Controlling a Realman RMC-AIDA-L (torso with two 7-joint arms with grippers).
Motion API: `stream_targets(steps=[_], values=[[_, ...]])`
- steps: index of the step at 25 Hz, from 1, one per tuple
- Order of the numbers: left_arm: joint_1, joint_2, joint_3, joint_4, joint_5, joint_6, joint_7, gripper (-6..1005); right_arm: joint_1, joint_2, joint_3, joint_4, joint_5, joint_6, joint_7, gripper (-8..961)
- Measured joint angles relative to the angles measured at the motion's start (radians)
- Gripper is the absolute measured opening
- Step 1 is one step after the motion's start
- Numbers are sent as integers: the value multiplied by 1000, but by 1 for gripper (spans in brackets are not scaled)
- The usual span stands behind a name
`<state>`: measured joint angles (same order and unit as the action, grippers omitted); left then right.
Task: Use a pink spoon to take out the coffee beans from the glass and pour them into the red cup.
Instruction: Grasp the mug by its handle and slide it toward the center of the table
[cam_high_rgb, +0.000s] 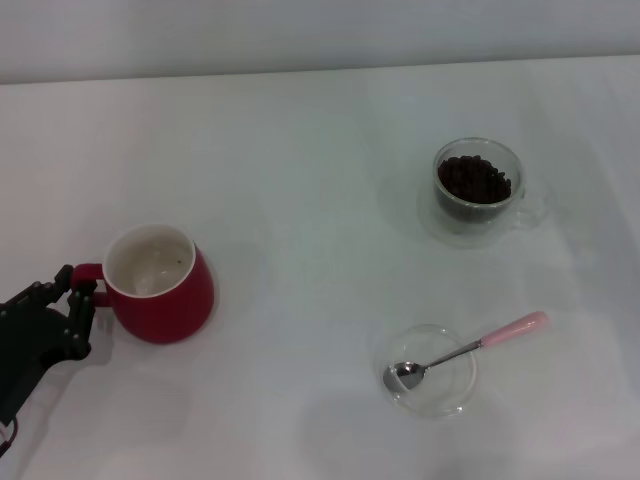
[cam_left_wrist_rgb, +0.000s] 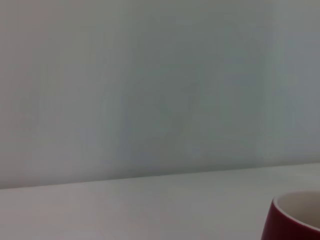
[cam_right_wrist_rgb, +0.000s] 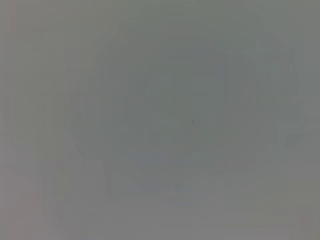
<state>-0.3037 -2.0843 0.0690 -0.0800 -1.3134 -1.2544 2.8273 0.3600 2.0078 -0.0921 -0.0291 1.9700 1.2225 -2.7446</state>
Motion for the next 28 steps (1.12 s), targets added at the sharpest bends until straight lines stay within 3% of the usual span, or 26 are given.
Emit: stream_targets(steps=[4, 15, 28], values=[[0, 0, 0, -1, 0, 0, 0, 206, -2, 0, -2, 0, -1, 0, 0, 586], [-23, 3, 7, 6, 9, 0, 0, 176, -1, 0, -7, 0, -5, 4, 0, 585], [-148, 4, 8, 11, 124, 93, 0, 165, 8, 0, -8, 10, -5, 11, 0, 585]])
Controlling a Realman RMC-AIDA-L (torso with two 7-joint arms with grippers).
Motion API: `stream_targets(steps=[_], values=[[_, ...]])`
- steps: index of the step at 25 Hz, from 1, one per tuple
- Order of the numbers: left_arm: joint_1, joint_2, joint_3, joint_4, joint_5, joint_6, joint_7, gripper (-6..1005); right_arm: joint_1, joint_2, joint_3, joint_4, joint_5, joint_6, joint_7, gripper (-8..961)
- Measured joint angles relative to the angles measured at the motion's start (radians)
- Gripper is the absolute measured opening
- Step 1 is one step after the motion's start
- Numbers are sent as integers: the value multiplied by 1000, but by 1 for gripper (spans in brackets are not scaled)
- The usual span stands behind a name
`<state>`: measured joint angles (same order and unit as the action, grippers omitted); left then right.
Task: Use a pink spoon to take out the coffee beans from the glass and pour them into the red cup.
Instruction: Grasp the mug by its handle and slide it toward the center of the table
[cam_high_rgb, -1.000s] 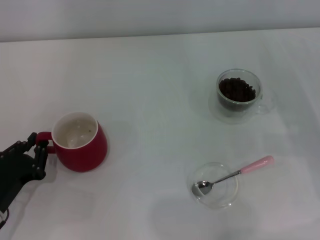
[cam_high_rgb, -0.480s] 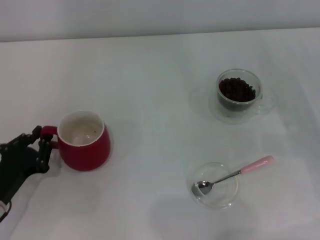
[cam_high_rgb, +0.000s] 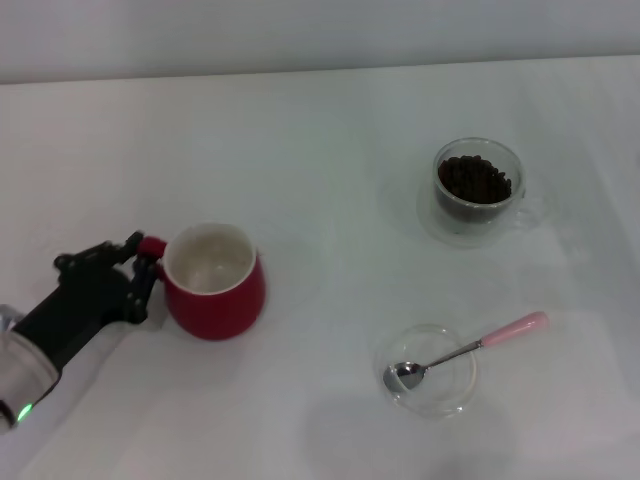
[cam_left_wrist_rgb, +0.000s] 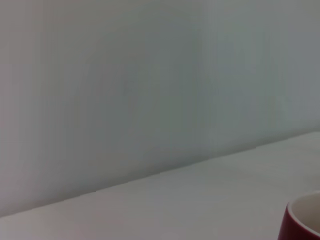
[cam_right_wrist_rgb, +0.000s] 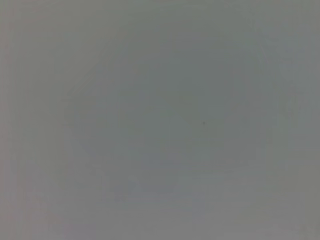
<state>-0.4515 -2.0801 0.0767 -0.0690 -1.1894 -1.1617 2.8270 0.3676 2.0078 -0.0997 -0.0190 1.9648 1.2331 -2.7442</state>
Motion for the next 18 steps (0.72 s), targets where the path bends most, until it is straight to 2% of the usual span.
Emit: stream_targets(steps=[11, 18], values=[[-91, 1, 0, 0, 51, 12, 0, 156, 7, 0, 0, 1, 0, 6, 0, 586], [-146, -2, 0, -8, 68, 111, -1, 155, 10, 0, 0, 1, 0, 15, 0, 587]])
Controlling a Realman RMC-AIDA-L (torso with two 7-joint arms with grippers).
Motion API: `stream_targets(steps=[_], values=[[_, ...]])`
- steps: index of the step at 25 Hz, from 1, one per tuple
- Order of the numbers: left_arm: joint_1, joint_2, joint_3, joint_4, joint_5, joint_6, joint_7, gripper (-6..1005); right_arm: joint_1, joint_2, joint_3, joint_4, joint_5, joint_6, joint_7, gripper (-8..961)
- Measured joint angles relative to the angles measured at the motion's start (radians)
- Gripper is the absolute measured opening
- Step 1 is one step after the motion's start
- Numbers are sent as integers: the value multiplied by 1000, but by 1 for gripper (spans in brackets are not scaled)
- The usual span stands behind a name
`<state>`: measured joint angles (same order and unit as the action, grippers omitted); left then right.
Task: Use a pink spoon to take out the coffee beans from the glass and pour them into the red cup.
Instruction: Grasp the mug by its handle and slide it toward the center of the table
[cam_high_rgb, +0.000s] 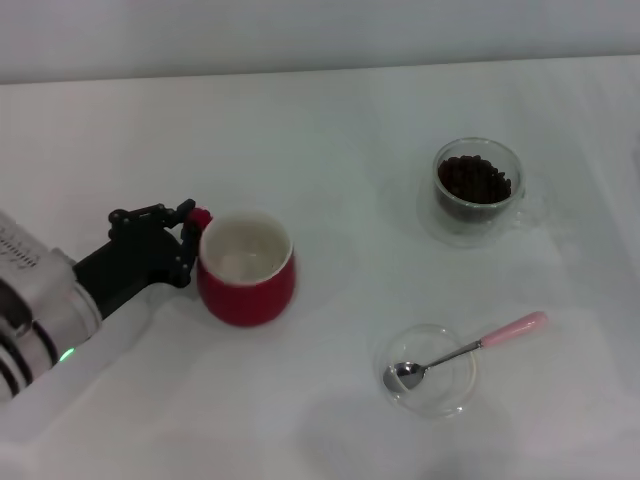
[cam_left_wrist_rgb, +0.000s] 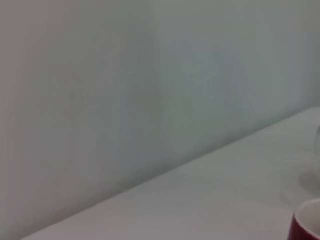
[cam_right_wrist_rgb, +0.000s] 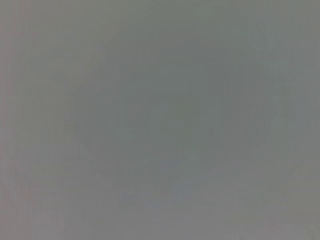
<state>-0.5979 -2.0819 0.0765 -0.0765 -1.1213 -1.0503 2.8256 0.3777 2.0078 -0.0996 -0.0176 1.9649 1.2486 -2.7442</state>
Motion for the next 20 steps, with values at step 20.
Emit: stream_targets(steps=[20], values=[[-137, -4, -1, -60, 109, 121, -1, 164, 0, 2, 7, 16, 3, 2, 0, 587]])
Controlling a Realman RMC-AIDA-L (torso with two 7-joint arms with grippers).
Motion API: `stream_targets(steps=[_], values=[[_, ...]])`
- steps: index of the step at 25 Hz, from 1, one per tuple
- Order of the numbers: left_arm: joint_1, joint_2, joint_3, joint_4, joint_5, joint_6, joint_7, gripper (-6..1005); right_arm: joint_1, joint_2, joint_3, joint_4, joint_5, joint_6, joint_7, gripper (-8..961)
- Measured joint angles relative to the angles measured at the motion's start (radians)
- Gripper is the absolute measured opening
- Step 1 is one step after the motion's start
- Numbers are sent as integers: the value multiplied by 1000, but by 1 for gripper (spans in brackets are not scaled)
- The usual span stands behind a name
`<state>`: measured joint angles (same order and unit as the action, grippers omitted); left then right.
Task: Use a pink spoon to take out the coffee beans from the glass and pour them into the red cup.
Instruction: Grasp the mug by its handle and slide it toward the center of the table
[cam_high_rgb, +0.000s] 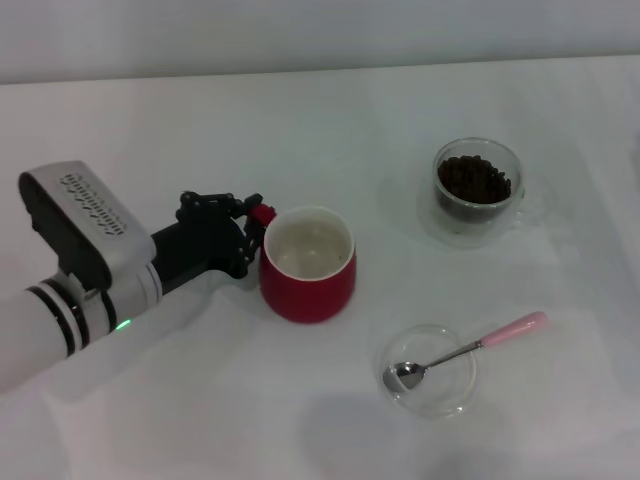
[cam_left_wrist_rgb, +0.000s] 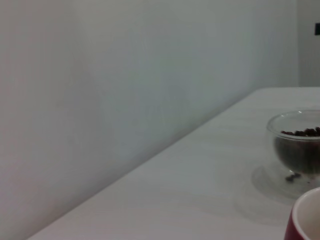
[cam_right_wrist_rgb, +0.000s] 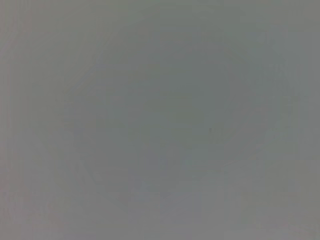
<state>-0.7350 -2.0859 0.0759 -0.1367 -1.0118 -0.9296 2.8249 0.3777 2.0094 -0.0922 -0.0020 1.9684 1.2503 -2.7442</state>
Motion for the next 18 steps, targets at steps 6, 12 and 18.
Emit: stream_targets(steps=[6, 12, 18], values=[[-8, 0, 0, -11, 13, 1, 0, 167, -4, 0, 0, 0, 1, 0, 0, 585], [-1, 0, -1, -12, 15, -13, 1, 184, -7, 0, -3, -1, -2, 0, 3, 587], [11, 1, -9, -5, 13, -17, 2, 279, -13, -1, -5, -1, -3, -1, 15, 584]])
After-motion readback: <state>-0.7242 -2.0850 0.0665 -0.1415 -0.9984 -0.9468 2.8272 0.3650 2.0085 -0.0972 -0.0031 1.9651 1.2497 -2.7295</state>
